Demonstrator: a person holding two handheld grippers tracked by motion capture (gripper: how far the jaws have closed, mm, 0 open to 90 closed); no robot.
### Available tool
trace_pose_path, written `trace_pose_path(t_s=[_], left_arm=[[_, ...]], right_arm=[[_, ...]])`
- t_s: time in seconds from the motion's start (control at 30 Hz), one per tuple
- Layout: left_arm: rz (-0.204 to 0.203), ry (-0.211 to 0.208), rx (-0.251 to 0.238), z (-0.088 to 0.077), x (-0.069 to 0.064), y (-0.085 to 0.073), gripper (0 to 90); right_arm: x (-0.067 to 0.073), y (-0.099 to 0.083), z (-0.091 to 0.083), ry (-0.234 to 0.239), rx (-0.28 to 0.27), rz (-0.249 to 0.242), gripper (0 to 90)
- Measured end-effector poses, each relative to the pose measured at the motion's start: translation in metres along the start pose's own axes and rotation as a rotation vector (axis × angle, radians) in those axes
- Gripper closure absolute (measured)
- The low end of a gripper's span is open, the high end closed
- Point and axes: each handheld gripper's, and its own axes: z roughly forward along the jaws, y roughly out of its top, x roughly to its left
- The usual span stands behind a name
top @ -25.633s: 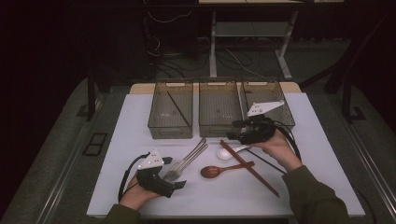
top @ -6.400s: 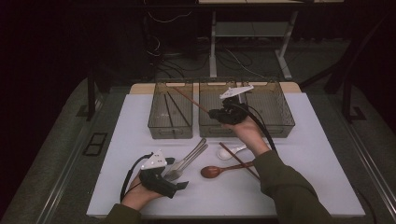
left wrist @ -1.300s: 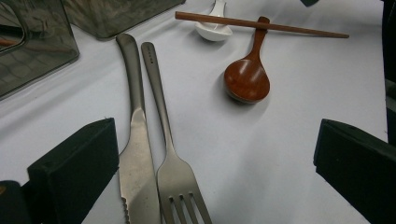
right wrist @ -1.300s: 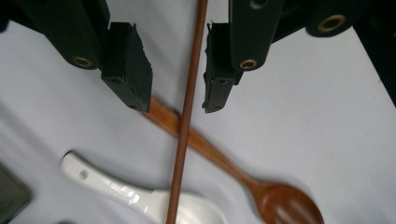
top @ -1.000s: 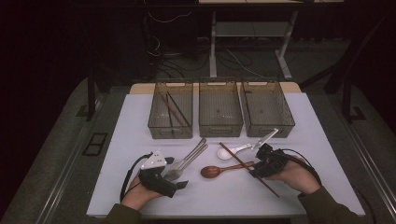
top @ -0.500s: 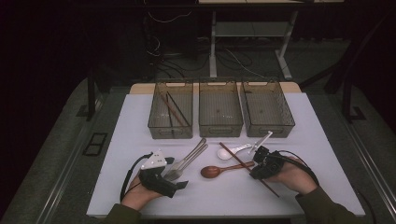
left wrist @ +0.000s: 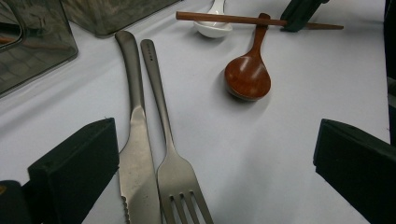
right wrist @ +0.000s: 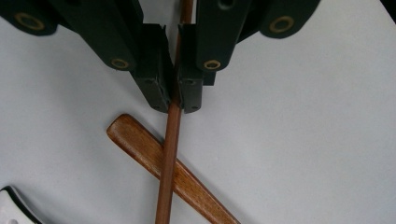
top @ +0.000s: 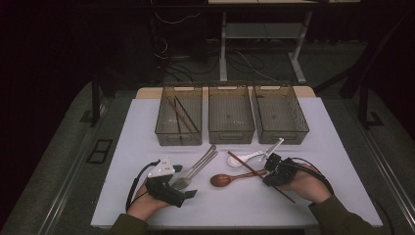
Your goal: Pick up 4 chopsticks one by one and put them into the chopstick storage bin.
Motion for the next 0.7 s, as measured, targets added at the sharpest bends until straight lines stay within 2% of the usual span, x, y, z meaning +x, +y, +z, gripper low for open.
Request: trace_pose_path(t_s=[0.1, 0.17, 0.23, 0.5, 0.7], left_arm=[[0.002, 0.000, 0.000, 0.000, 0.000, 0.000, 0.0], [0.002, 0.000, 0.000, 0.000, 0.000, 0.000, 0.0], [0.002, 0.000, 0.000, 0.000, 0.000, 0.000, 0.0], [0.001, 0.001, 0.001, 0.000, 0.000, 0.000, 0.0], [0.002, 0.001, 0.001, 0.000, 0.000, 0.000, 0.0]], right_arm=[[-0.001, -0.001, -0.001, -0.026, -0.008, -0.005, 84.2], [-0.004, -0.002, -0.003, -0.017, -0.025, 0.000, 84.3], [-0.006, -0.003, -0.005, 0.006, -0.056, 0.018, 84.3], [-0.017, -0.008, -0.016, 0.014, -0.178, 0.036, 84.3], [-0.024, -0.012, -0.023, 0.019, -0.266, 0.078, 84.3]])
